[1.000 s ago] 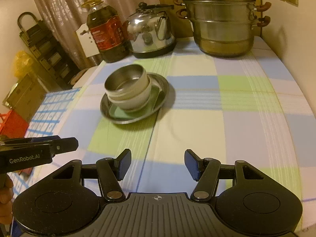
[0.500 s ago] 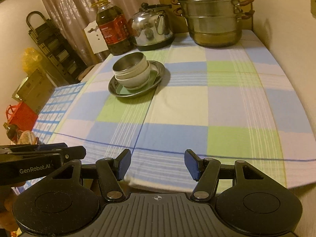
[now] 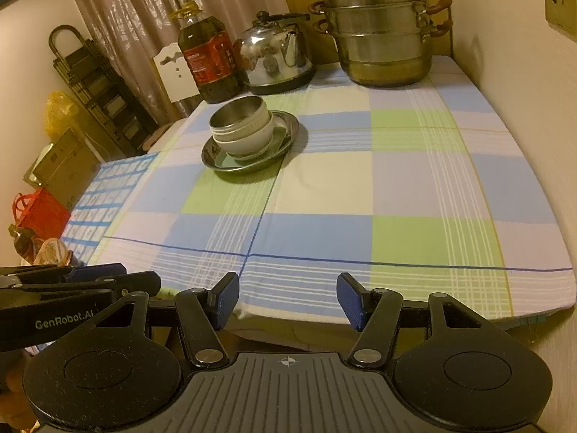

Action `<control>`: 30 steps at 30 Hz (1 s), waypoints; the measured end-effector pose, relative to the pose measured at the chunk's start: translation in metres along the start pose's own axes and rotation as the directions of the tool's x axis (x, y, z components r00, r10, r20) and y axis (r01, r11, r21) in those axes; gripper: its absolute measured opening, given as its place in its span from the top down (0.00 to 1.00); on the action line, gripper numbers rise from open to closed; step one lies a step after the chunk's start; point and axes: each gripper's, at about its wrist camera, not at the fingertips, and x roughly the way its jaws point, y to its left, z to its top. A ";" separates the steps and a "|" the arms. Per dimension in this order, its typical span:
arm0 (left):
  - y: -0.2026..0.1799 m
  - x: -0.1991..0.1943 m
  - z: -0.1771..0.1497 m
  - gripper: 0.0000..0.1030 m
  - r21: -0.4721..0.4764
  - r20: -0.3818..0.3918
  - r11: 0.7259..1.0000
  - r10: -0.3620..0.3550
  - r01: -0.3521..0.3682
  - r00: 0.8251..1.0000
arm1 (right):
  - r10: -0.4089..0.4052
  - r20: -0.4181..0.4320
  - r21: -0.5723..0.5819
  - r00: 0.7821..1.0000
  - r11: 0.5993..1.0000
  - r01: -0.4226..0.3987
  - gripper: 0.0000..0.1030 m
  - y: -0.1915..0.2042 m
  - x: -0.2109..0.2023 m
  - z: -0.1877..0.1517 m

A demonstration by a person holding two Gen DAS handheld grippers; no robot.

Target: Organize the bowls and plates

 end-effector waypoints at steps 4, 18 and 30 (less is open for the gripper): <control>0.002 0.000 -0.002 0.61 0.004 -0.001 1.000 -0.009 0.009 1.000 | -0.006 -0.003 -0.010 1.000 1.000 0.006 0.42 0.003 -0.001 -0.001; 0.005 -0.002 -0.004 0.61 0.014 0.010 1.000 -0.022 0.022 1.000 | -0.017 -0.013 -0.020 1.000 1.000 0.017 0.42 0.012 0.003 -0.004; 0.006 -0.003 -0.003 0.61 0.015 0.013 1.000 -0.026 0.026 1.000 | -0.024 -0.009 -0.021 1.000 1.000 0.024 0.42 0.013 0.003 -0.005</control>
